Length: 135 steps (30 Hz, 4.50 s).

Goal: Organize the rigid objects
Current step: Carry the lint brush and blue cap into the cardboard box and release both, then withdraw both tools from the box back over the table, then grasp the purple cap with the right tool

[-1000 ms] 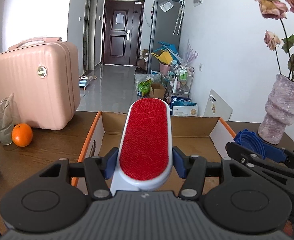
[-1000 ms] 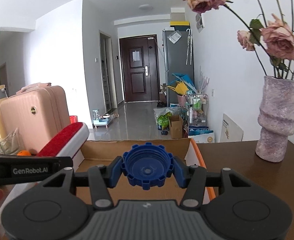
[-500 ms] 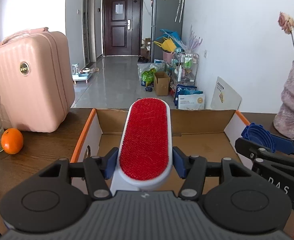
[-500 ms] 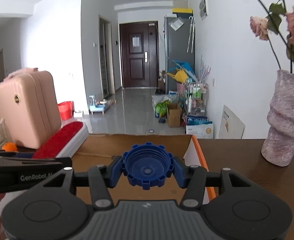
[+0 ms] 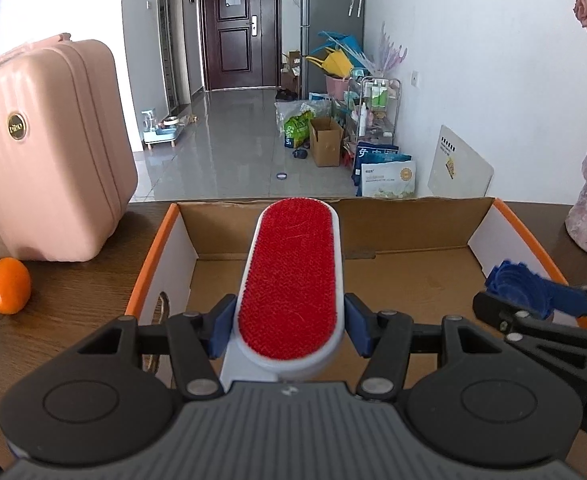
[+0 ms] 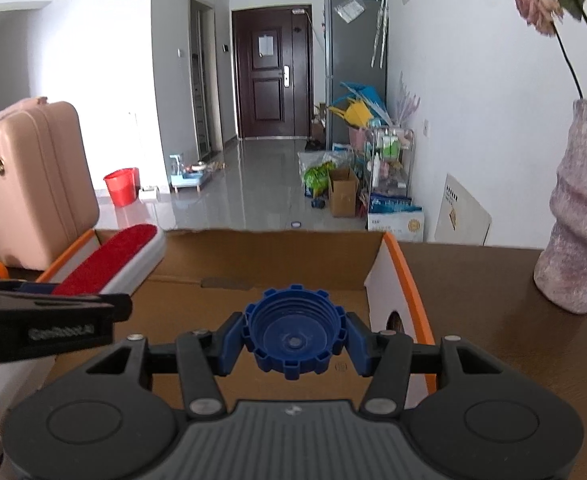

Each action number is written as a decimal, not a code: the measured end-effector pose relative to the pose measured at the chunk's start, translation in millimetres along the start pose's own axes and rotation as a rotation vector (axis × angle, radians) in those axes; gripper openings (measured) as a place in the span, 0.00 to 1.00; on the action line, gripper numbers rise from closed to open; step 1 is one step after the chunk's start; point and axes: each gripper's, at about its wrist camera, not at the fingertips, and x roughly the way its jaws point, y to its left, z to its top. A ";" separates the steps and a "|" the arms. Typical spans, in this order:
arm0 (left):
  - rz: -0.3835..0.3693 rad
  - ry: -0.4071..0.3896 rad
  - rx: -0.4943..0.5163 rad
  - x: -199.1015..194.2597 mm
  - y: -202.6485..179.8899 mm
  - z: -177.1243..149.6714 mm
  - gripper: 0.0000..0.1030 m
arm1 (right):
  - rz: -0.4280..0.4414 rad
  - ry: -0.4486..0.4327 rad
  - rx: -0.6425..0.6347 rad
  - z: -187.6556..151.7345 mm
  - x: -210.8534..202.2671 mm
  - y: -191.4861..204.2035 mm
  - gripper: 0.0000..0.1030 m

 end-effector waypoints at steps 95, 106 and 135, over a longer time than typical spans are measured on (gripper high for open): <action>-0.060 -0.171 -0.060 -220.3 52.4 -192.7 1.00 | -0.066 -0.069 0.011 -195.7 -214.7 3.5 1.00; -0.074 -0.153 -0.044 -223.1 54.5 -204.4 1.00 | -0.101 -0.002 0.021 -201.0 -193.6 3.7 0.91; -0.074 -0.106 -0.044 -212.0 53.8 -205.9 1.00 | -0.105 -0.063 0.071 -201.0 -198.2 -1.5 0.52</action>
